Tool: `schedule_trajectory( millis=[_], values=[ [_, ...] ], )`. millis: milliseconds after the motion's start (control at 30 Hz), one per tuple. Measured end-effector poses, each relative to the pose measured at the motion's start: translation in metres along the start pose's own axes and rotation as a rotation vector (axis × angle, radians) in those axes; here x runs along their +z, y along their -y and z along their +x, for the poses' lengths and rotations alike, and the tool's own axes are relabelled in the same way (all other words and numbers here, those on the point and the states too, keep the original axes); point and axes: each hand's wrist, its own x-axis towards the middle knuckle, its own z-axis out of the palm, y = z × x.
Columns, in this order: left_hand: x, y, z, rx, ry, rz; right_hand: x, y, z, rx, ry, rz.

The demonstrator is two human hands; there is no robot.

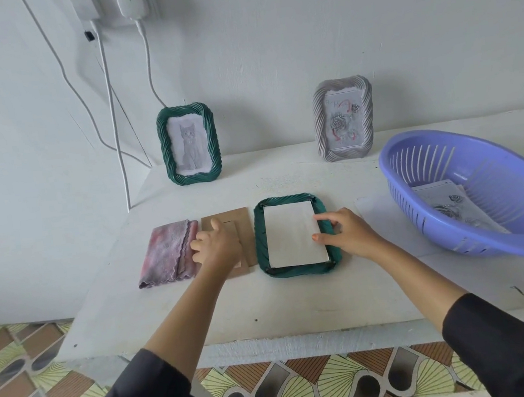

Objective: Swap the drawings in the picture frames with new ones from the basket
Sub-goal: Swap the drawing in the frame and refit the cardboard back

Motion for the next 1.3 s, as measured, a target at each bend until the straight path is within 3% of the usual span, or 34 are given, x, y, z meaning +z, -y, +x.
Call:
schedule_trajectory(
  millis=[333, 600, 833, 900, 1000, 1133, 1300],
  values=[
    [-0.010, 0.004, 0.011, -0.071, 0.022, -0.244, 0.001, 0.001, 0.000, -0.001, -0.008, 0.006],
    [-0.025, 0.008, 0.016, 0.032, -0.024, -0.488, -0.001, 0.001, 0.000, 0.004, 0.002, 0.002],
    [-0.059, 0.000, 0.000, 0.193, -0.219, -0.682, -0.003, 0.007, -0.003, 0.010, 0.021, 0.000],
    [-0.063, -0.010, -0.008, 0.233, -0.137, -0.833, -0.005, 0.010, -0.003, 0.004, -0.035, 0.034],
    [-0.055, -0.027, -0.022, 0.187, 0.127, -1.064, -0.010, 0.021, -0.005, 0.003, -0.170, 0.107],
    [-0.023, -0.042, -0.034, 0.162, 0.355, -1.053, -0.015, 0.032, -0.007, 0.036, -0.134, 0.318],
    [0.000, -0.048, -0.033, 0.120, 0.396, -0.964, -0.007, 0.023, -0.001, 0.112, -0.082, 0.297]
  ],
)
